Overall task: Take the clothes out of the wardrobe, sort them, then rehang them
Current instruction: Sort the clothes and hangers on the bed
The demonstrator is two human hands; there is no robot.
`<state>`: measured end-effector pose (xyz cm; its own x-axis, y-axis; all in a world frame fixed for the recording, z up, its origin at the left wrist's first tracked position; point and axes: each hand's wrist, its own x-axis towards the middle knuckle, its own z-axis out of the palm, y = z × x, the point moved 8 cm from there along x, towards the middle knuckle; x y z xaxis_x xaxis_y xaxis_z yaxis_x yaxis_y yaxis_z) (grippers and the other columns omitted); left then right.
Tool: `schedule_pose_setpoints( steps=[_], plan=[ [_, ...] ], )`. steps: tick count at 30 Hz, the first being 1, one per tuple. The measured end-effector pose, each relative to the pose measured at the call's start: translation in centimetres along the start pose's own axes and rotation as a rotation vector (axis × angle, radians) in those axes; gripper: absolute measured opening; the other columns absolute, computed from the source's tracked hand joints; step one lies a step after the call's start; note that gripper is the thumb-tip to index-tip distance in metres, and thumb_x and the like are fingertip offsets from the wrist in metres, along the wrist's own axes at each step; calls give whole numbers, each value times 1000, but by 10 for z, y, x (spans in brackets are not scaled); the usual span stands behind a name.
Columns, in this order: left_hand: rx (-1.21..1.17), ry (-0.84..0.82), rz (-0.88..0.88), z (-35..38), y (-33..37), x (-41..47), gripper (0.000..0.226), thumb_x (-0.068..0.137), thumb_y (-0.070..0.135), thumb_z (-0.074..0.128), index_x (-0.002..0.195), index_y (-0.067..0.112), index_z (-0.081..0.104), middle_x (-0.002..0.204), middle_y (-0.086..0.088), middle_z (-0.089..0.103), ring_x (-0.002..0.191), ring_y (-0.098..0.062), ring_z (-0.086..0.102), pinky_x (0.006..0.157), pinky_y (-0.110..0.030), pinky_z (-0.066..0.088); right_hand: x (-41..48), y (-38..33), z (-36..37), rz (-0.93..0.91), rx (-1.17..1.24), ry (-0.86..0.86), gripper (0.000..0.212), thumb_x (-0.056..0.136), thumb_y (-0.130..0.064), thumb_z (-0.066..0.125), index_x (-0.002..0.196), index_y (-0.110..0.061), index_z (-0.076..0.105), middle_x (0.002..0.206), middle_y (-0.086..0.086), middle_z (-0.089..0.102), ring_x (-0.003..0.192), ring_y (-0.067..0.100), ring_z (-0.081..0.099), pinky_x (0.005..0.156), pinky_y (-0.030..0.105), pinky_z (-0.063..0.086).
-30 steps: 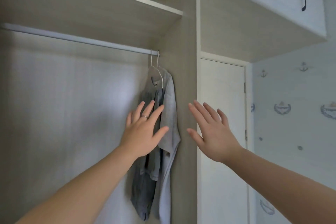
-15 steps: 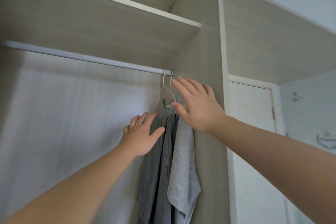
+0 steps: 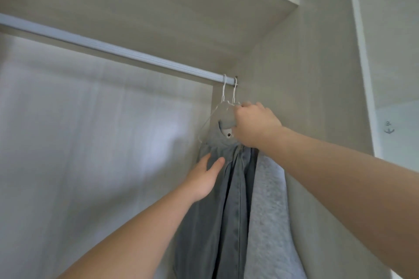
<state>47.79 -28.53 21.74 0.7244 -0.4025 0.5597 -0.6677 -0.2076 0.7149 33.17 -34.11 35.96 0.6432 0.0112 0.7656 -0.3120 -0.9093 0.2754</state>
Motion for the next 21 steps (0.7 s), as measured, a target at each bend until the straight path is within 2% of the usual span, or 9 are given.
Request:
schedule_pose_setpoints(
  steps=[3,4,7,9,12,15,18,21],
  plan=[
    [-80,-42,-12,5,-13,18,122,55,99,29,158,35,16,165,8,20,150,-19,24,122,-41,20,15,1,2,104,48,26,18,87,2,50,104,-4,53,97,10,34,69,31,47,65,40,41],
    [-89,-52,-14,7,-17,24,123,54,99,28,158,35,16,165,8,20,150,-18,24,122,-42,20,20,2,2,132,46,43,19,85,6,50,101,-4,52,95,10,33,66,30,46,64,39,40],
    [-120,-85,-1,13,-22,34,118,57,99,27,157,37,15,164,11,22,149,-17,25,120,-36,20,36,7,5,219,63,60,17,84,7,48,93,-8,50,85,11,46,74,35,52,65,38,42],
    [-147,-117,16,15,-22,35,114,61,97,27,157,40,12,164,13,20,149,-16,25,114,-34,20,43,11,8,283,60,47,13,83,2,49,86,-10,49,74,7,46,69,31,52,64,38,43],
    [-193,-131,32,16,-24,38,104,71,92,32,158,38,11,164,11,21,149,-17,24,114,-33,20,50,10,11,352,69,37,15,82,-3,50,72,-12,44,71,5,47,58,24,47,64,37,42],
    [-220,-133,39,16,-28,41,87,88,79,35,159,35,12,164,11,23,149,-15,24,109,-28,18,58,9,12,414,153,37,18,83,-7,51,70,-13,41,72,6,47,58,24,47,65,35,42],
    [-217,-144,46,16,-28,43,84,90,78,33,159,35,13,164,10,22,150,-16,23,111,-31,18,65,10,19,501,317,28,11,87,-7,51,79,-7,44,79,8,47,74,31,52,69,33,42],
    [-234,-141,46,13,-27,41,84,89,79,32,159,36,14,164,9,23,150,-17,22,112,-33,18,67,10,16,568,449,72,3,92,-9,51,91,-6,50,90,11,50,84,30,52,71,30,41]
  ],
)
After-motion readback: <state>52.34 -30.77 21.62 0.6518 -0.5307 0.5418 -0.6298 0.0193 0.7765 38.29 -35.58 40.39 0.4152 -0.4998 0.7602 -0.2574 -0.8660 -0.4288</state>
